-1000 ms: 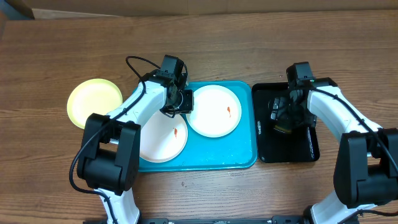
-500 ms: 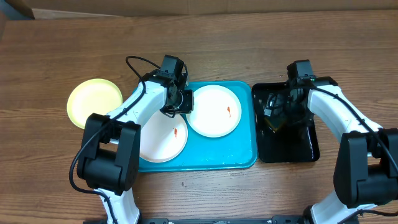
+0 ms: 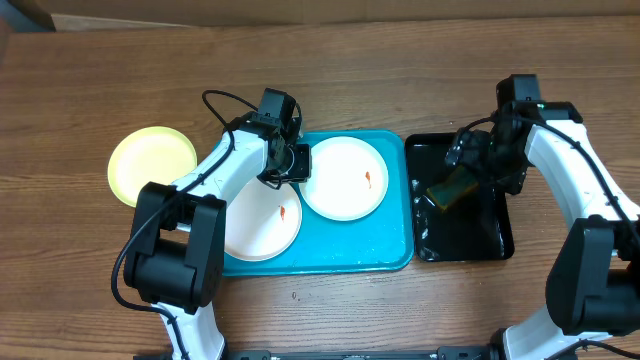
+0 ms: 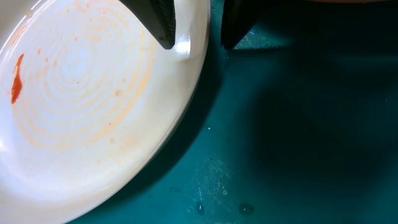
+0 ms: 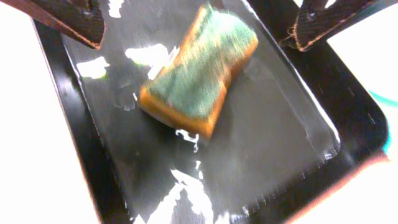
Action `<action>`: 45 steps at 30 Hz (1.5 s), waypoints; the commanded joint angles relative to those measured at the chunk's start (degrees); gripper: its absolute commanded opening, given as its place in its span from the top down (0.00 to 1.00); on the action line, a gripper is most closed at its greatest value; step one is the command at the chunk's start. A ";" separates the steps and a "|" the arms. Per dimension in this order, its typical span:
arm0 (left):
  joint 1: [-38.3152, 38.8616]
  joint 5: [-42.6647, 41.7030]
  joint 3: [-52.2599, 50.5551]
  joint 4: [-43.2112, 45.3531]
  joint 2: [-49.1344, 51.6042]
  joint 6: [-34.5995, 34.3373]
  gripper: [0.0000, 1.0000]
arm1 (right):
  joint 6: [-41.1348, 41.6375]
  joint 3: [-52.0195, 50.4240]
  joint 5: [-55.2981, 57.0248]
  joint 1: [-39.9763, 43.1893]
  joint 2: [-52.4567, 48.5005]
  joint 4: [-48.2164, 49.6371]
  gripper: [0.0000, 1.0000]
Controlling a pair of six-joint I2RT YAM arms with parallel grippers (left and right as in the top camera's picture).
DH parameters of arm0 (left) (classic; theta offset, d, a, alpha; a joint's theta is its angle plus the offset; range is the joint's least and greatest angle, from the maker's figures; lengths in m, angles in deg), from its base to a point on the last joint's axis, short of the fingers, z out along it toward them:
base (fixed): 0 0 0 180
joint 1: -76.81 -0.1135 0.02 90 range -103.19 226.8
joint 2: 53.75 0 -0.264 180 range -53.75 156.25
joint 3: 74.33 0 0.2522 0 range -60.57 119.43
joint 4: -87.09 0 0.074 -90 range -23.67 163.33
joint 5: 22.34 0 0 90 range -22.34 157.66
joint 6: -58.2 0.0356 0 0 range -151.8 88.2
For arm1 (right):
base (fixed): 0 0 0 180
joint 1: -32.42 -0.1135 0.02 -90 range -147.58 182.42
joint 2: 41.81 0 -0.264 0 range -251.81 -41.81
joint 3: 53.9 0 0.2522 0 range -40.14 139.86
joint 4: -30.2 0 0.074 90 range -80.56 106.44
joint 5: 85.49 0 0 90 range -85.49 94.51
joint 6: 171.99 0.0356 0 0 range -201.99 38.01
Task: Clean dirty plates on tray and stack at the side
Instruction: 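Grasp the sponge in the black tray with the right gripper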
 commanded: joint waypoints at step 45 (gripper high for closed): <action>1.11 5.11 -0.04 2.99 0.50 -0.83 0.90 | -15.02 0.68 8.02 -4.74 1.92 -2.14 0.96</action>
